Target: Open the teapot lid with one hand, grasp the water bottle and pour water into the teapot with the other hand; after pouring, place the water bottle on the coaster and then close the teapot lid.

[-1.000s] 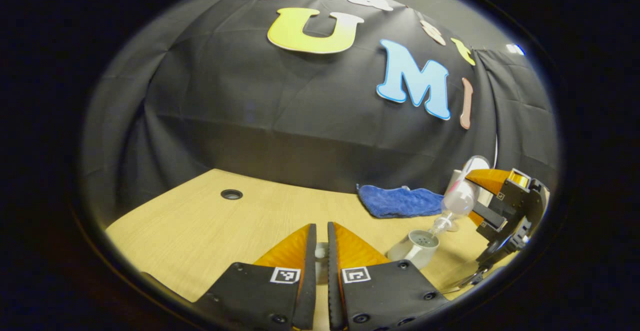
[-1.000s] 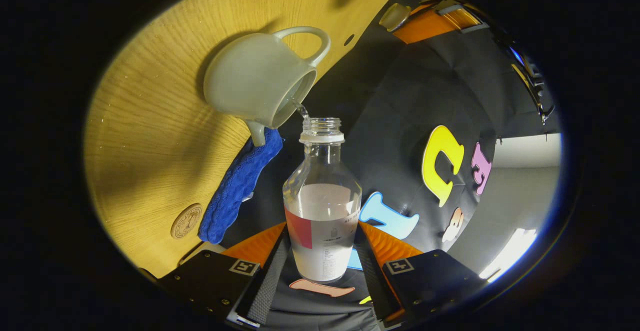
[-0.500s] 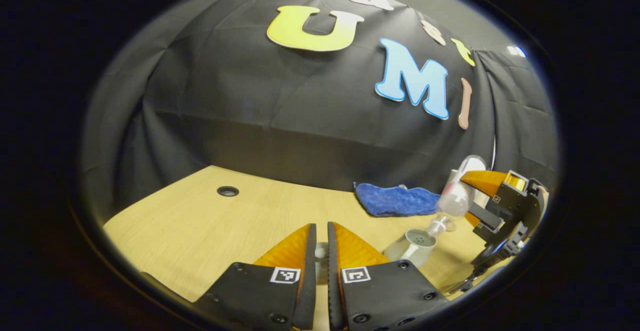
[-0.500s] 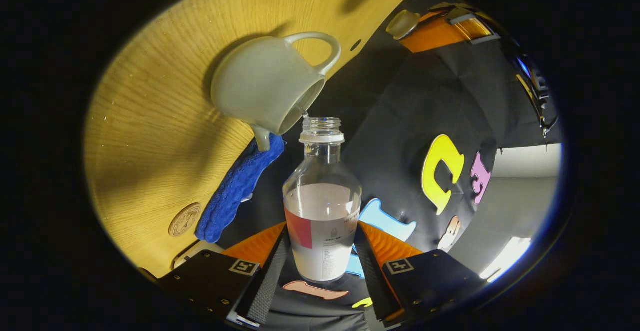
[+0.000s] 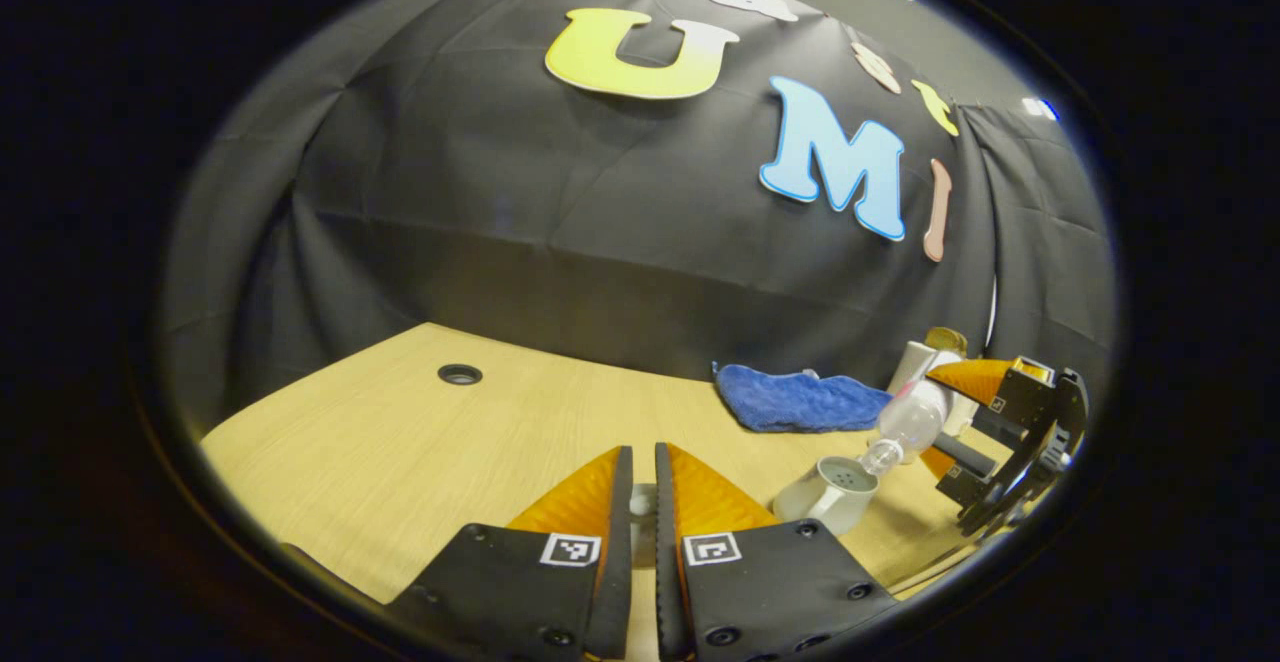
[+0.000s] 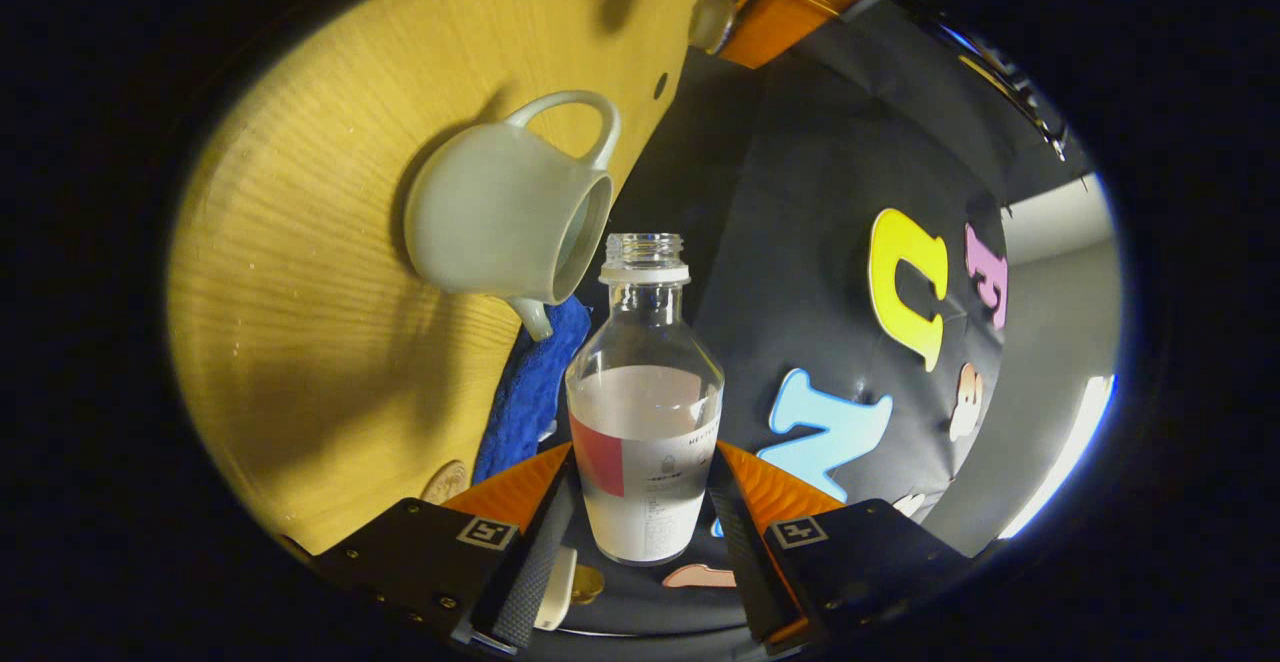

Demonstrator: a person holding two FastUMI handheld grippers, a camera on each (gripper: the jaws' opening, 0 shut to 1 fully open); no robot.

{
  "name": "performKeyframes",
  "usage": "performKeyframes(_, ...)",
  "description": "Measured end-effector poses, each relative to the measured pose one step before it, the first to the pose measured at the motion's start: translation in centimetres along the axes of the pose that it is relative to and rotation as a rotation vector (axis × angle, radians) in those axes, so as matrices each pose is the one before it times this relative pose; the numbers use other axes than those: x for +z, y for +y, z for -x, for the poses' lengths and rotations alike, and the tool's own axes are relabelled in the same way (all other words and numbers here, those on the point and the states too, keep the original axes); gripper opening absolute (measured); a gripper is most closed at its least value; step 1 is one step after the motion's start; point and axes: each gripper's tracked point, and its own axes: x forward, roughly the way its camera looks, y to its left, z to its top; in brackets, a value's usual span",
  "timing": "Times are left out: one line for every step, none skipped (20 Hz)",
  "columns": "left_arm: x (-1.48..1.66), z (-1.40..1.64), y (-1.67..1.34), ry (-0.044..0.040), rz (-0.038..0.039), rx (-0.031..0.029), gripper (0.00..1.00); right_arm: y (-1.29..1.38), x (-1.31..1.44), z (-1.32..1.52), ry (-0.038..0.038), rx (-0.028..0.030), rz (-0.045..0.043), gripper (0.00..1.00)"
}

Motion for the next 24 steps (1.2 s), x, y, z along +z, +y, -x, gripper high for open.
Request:
performKeyframes(-0.028, 0.063, 0.039, -0.00785, -0.00262, 0.00457, 0.17, 0.350, 0.202, 0.099, -0.01109, 0.00970, -0.06407, 0.76)
performKeyframes(0.020, 0.092, -0.015, -0.00408, -0.00072, 0.00248, 0.17, 0.270, 0.122, 0.004, -0.00705, 0.00914, -0.06565, 0.77)
performKeyframes(0.134, 0.037, -0.086, -0.00899, 0.00302, -0.00111, 0.16, 0.276, -0.051, 0.006, -0.00301, 0.01302, -0.06849, 0.77)
performKeyframes(0.191, 0.004, 0.011, -0.00794, 0.00181, -0.00199, 0.18, 0.381, 0.058, -0.055, -0.00443, 0.01704, -0.07325, 0.77)
performKeyframes(-0.028, 0.059, 0.116, -0.00605, -0.00296, 0.00408, 0.17, 0.254, -0.153, -0.081, -0.00010, 0.01261, -0.07059, 0.77)
performKeyframes(0.063, 0.047, 0.002, -0.00105, -0.00536, 0.00113, 0.16, 0.048, -0.275, -0.025, 0.00599, 0.00852, -0.06034, 0.77)
performKeyframes(-0.034, -0.041, -0.062, -0.00265, -0.00287, 0.00070, 0.16, -0.100, -0.430, -0.074, 0.00565, 0.00141, -0.05038, 0.77)
performKeyframes(0.015, 0.018, -0.136, 0.00107, -0.00126, -0.00333, 0.16, -0.204, -0.546, -0.178, 0.01013, 0.00260, -0.04612, 0.77)
performKeyframes(-0.136, 0.000, -0.048, 0.00194, -0.00242, -0.00122, 0.17, -0.177, -0.659, -0.161, 0.01028, 0.00166, -0.04146, 0.77)
performKeyframes(0.028, -0.048, -0.099, 0.00094, -0.00591, 0.00040, 0.16, -0.295, -0.655, -0.118, 0.01054, -0.00225, -0.03889, 0.77)
performKeyframes(-0.185, 0.031, -0.197, -0.00145, -0.00848, -0.00159, 0.17, -0.278, -0.709, -0.165, 0.01215, 0.00065, -0.04233, 0.77)
performKeyframes(0.036, 0.033, -0.268, -0.00488, -0.00755, -0.00225, 0.17, -0.277, -0.872, -0.244, 0.01702, 0.00269, -0.05361, 0.77)
performKeyframes(-0.074, 0.178, -0.261, 0.00164, -0.00717, -0.00443, 0.17, -0.276, -0.737, -0.153, 0.01540, 0.00958, -0.06860, 0.77)
performKeyframes(-0.010, 0.019, -0.276, 0.00377, -0.00362, -0.00538, 0.17, -0.146, -0.592, -0.181, 0.00971, 0.01552, -0.07864, 0.77)
performKeyframes(-0.012, -0.175, -0.432, 0.00168, -0.00112, -0.00865, 0.17, -0.112, -0.516, -0.109, 0.00623, 0.01934, -0.08280, 0.77)
performKeyframes(0.017, -0.058, -0.270, 0.00131, -0.00103, -0.00414, 0.16, -0.210, -0.599, 0.030, 0.00226, 0.01649, -0.07798, 0.77)
performKeyframes(-0.035, 0.115, -0.356, 0.00012, -0.00354, -0.00915, 0.17, -0.377, -0.270, 0.051, 0.00240, 0.00832, -0.06486, 0.77)
performKeyframes(0.038, 0.010, -0.330, -0.00202, -0.00390, -0.00413, 0.16, -0.500, -0.118, 0.062, 0.00334, -0.00074, -0.05166, 0.77)
performKeyframes(-0.021, 0.050, -0.270, 0.00154, -0.00366, -0.00642, 0.17, -0.423, -0.160, 0.104, 0.00343, 0.00470, -0.05028, 0.77)
performKeyframes(-0.128, 0.066, -0.314, 0.00170, 0.00019, -0.00745, 0.17, -0.362, -0.382, -0.051, 0.00157, 0.00263, -0.05848, 0.77)
performKeyframes(0.019, -0.175, -0.334, 0.00025, 0.00085, -0.00717, 0.17, -0.304, -0.191, 0.001, -0.00106, 0.00875, -0.06996, 0.77)
performKeyframes(-0.107, 0.095, -0.216, 0.00434, -0.00257, -0.00528, 0.17, -0.165, -0.136, -0.159, -0.00449, 0.01284, -0.07811, 0.77)
performKeyframes(-0.138, -0.085, -0.111, 0.00053, -0.00541, -0.00123, 0.17, -0.033, -0.067, -0.141, -0.00516, 0.01905, -0.07928, 0.77)
performKeyframes(-0.023, -0.054, -0.112, 0.00360, -0.00457, -0.00298, 0.16, -0.007, -0.169, -0.162, 0.00057, 0.01499, -0.06670, 0.77)
